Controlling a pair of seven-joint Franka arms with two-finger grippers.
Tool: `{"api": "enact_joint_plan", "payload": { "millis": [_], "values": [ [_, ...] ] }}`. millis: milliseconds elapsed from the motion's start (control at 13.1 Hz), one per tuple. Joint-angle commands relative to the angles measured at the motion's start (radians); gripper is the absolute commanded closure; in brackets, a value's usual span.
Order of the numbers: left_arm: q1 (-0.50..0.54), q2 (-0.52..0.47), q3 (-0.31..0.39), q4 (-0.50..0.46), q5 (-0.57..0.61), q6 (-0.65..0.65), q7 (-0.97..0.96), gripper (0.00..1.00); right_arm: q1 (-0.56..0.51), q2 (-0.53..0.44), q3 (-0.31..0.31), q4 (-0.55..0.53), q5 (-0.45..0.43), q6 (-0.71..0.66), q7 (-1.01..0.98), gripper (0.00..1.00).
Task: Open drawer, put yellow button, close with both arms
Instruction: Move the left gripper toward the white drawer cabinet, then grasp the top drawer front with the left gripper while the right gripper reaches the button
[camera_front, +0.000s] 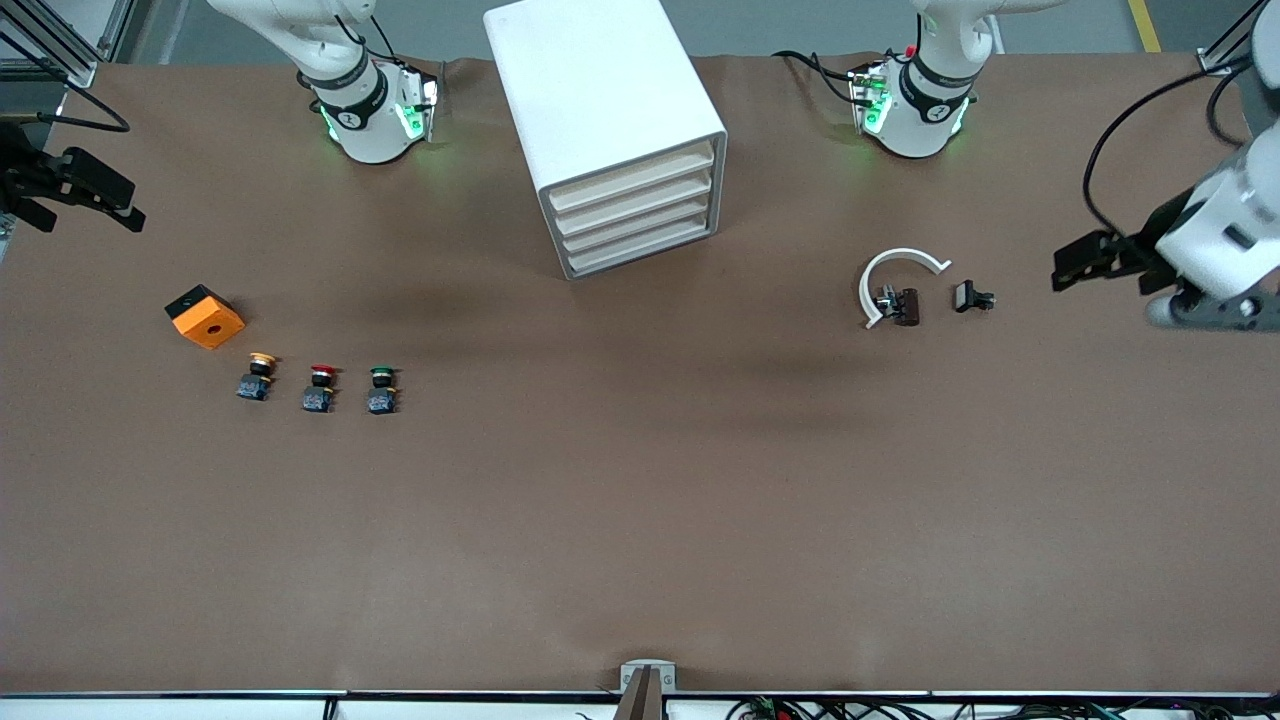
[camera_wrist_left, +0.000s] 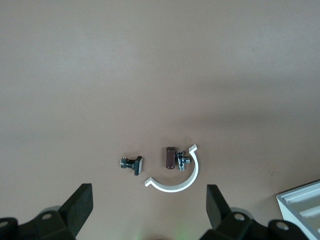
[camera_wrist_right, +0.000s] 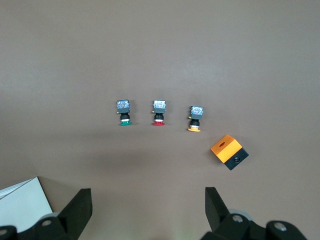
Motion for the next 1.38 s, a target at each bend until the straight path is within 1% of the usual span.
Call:
{"api": "enact_joint_plan", "payload": {
  "millis": [0, 153, 230, 306, 383, 613, 766, 842, 919, 1072, 1149, 1225, 1302],
  "values": [
    [-0.069, 0.048, -0.024, -0.023, -0.004, 0.032, -0.063, 0.0, 0.001, -0.008, -0.004, 0.029, 0.01, -0.011, 0.005, 0.0],
    [-0.157, 0.109, -0.029, -0.025, -0.002, 0.077, -0.272, 0.0, -0.004, 0.016, -0.005, 0.037, 0.011, -0.013, 0.006, 0.0],
    [-0.184, 0.14, -0.03, -0.021, -0.019, 0.08, -0.364, 0.0, -0.004, 0.05, -0.005, 0.04, 0.013, -0.013, 0.006, 0.0],
    [-0.212, 0.17, -0.033, -0.022, -0.048, 0.101, -0.472, 0.0, 0.002, 0.079, -0.004, 0.04, 0.011, -0.005, 0.002, 0.0],
    [-0.243, 0.204, -0.033, -0.022, -0.089, 0.126, -0.583, 0.0, 0.002, 0.087, -0.004, 0.048, 0.007, -0.004, -0.007, 0.0],
    [-0.342, 0.267, -0.033, -0.017, -0.107, 0.17, -0.824, 0.0, 0.002, 0.177, -0.002, 0.088, 0.004, 0.002, -0.008, 0.0],
    [-0.404, 0.302, -0.035, -0.01, -0.125, 0.19, -1.06, 0.0, -0.001, 0.19, -0.004, 0.095, 0.001, 0.013, -0.011, 0.0],
    [-0.419, 0.327, -0.033, 0.004, -0.209, 0.19, -1.248, 0.0, -0.001, 0.194, -0.004, 0.096, -0.002, 0.021, -0.011, 0.0],
    [-0.421, 0.341, -0.035, 0.006, -0.252, 0.189, -1.391, 0.0, -0.005, 0.217, -0.004, 0.097, -0.002, 0.039, -0.009, 0.0],
    [-0.441, 0.364, -0.035, 0.004, -0.265, 0.178, -1.641, 0.0, -0.011, 0.257, -0.008, 0.1, -0.004, 0.059, -0.009, 0.0],
    [-0.441, 0.378, -0.036, 0.003, -0.286, 0.16, -1.811, 0.0, -0.014, 0.26, -0.01, 0.099, -0.021, 0.061, -0.011, 0.0],
    [-0.442, 0.399, -0.036, 0.002, -0.324, 0.154, -1.954, 0.0, -0.016, 0.274, -0.01, 0.099, -0.042, 0.062, -0.012, 0.0],
    [-0.442, 0.419, -0.041, 0.001, -0.37, 0.141, -2.039, 0.0, -0.019, 0.282, -0.011, 0.1, -0.065, 0.065, -0.012, 0.0]
  ]
}}
